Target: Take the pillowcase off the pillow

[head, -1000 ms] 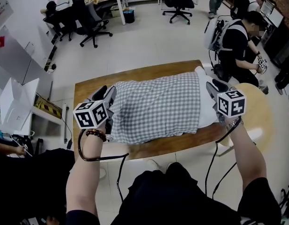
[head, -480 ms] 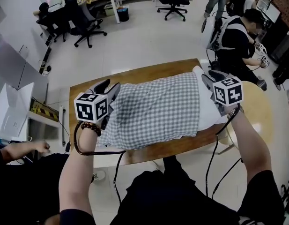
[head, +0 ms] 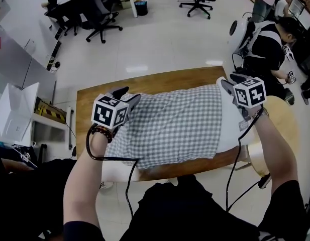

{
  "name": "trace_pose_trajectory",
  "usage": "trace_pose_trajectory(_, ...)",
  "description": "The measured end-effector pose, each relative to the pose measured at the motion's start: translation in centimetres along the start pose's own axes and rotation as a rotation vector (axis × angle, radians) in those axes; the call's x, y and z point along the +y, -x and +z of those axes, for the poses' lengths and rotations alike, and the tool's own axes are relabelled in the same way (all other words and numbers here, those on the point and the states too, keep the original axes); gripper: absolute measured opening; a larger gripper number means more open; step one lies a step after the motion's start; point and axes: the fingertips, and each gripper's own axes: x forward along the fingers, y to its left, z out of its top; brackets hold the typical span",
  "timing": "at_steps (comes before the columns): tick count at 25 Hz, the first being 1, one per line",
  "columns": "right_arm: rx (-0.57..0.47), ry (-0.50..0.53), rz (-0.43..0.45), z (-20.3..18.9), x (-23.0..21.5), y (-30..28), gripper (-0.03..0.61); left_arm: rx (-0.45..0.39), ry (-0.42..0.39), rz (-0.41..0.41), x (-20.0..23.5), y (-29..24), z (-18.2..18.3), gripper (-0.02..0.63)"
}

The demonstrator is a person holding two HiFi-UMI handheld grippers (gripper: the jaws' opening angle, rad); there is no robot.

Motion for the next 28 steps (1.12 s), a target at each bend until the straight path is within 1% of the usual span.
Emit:
trace_pose_trajectory(2, 0.032, -0.009, 0.014, -0.3, -1.8, -1.5, 0.216, 0.039, 0.015, -0.020, 0.6, -1.8, -0.3, 0.238)
trace_pose_trajectory(7, 0.120, -0.059, 0.060, -0.7, -6.7, -5.6, 0.250, 0.135, 0.099, -0.051, 3.1, -5.6, -0.6, 0.242)
trace_pose_trajectory(9, 0.143, -0.061, 0.065, -0.7, -8.4, -7.4, 0.276, 0.175, 0.113, -0.063, 4.3, -7.2, -0.9, 0.244)
trace_pose_trajectory(12, 0.172, -0.059, 0.073, -0.9, -10.4, -10.2, 0.295, 0.212, 0.111, -0.099, 5.4, -10.2, -1.5, 0.245)
trace_pose_trajectory(15, 0.236, -0.063, 0.093, -2.1, -11.6, -12.9, 0.312, 0.267, 0.117, -0.142, 6.3, -13.2, -3.5, 0.249)
trace_pose_trajectory(18, 0.307, -0.078, 0.105, -3.2, -12.6, -15.2, 0.337, 0.336, 0.097, -0.148, 7.6, -14.9, -4.3, 0.249)
trace_pose_trajectory(21, 0.368, -0.107, 0.113, -3.9, -12.9, -16.6, 0.345, 0.385, 0.076, -0.145, 9.4, -15.4, -4.7, 0.249)
trace_pose_trajectory(26, 0.446, -0.167, 0.132, -5.7, -13.5, -18.3, 0.345, 0.446, 0.147, -0.206, 10.5, -16.7, -6.3, 0.249)
trace_pose_trajectory(28, 0.471, -0.197, 0.144, -6.0, -13.5, -18.5, 0.345, 0.474, 0.161, -0.230, 10.5, -16.8, -6.6, 0.249)
